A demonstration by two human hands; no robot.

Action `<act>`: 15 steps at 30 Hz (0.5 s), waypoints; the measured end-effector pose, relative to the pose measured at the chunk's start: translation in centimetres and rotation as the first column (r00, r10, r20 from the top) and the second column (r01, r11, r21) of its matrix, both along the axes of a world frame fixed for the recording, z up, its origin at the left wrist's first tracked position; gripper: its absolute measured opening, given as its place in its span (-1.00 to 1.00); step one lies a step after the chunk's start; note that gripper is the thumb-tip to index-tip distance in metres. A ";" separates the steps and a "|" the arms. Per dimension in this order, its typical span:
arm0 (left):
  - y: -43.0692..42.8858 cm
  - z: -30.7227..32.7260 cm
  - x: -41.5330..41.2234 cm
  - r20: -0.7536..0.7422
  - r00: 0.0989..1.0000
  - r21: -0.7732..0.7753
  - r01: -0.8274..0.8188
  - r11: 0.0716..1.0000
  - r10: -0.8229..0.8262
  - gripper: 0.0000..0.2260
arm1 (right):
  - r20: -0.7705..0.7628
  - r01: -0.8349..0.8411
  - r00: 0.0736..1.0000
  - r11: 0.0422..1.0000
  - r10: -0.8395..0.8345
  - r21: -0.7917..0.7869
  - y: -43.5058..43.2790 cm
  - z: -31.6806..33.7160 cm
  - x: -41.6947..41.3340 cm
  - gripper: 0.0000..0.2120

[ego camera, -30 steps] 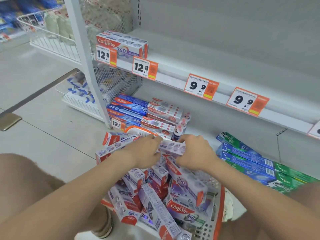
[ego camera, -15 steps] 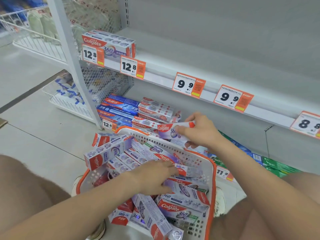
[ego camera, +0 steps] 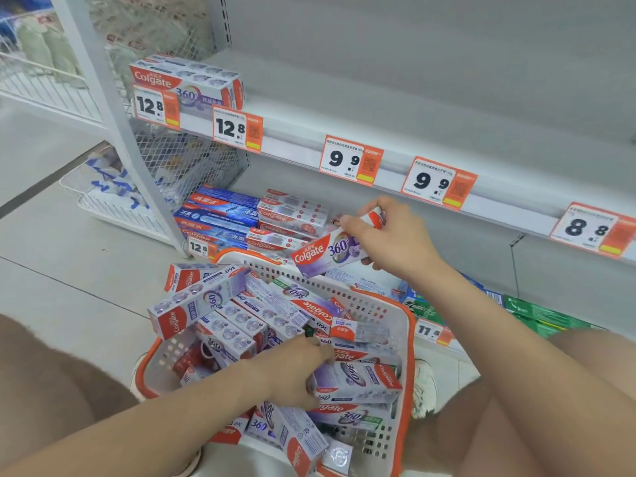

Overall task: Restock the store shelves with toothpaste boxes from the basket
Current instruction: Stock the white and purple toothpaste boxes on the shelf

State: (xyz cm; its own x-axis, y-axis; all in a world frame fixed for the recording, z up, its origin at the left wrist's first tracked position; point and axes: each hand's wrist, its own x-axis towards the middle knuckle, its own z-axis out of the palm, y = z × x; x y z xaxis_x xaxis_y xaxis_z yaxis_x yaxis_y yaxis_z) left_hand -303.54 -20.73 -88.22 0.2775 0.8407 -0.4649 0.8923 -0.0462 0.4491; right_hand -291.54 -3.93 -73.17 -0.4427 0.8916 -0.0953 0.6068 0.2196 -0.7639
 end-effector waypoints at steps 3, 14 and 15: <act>-0.2 1.3 -0.1 0.128 0.980 -0.008 -0.152 0.988 0.152 -0.56 | 0.123 -0.076 0.990 0.991 0.063 0.108 0.1 0.4 0.5 -0.81; 2.1 11.2 -6.9 0.568 0.127 -0.332 -0.869 0.368 0.813 -0.79 | 0.003 0.062 0.998 0.993 -0.063 0.101 1.3 1.3 1.0 -0.65; 2.2 11.7 -7.2 0.583 0.055 -0.382 -0.862 0.333 0.811 -0.80 | -0.033 0.063 0.998 0.994 -0.060 0.085 1.4 1.3 0.9 -0.66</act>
State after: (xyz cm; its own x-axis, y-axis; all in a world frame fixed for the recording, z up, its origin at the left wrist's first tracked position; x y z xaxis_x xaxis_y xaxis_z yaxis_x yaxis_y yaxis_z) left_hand -310.75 -18.50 -76.56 -0.4753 0.7289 -0.4928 -0.1369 0.4920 0.8598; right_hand -290.61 -2.57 -71.89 -0.3882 0.9216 -0.0045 0.5984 0.2484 -0.7617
